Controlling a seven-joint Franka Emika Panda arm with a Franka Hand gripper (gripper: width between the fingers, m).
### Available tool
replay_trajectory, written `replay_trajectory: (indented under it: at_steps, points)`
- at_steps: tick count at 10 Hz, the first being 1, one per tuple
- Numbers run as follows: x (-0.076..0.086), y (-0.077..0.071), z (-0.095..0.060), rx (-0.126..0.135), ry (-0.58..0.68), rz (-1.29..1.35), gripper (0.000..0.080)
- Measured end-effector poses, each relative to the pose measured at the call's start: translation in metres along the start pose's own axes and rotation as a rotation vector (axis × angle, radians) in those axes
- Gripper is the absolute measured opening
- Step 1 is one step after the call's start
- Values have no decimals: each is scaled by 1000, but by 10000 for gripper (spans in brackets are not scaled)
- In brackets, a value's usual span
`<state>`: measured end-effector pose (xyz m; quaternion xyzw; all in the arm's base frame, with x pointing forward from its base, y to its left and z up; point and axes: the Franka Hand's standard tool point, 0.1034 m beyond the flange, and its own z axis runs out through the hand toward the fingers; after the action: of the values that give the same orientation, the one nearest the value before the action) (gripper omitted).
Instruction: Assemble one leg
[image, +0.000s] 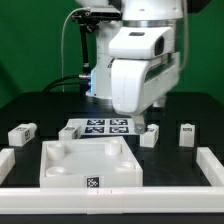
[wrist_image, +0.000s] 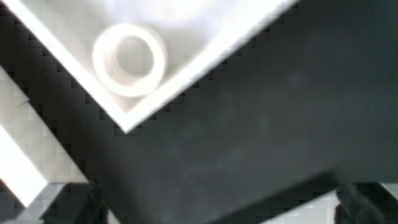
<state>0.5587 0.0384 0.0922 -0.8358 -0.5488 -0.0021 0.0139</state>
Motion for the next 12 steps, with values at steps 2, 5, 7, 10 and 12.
replay_trajectory:
  at_steps: [2, 5, 7, 10, 12]
  points:
    - [-14, 8, 3, -23, -2, -121, 650]
    - [-14, 7, 3, -21, -2, -118, 650]
    - [-16, 4, 6, -17, -4, -151, 650]
    - [-73, -25, 26, 6, -3, -416, 650]
    - [-91, -27, 35, 13, -36, -581, 650]
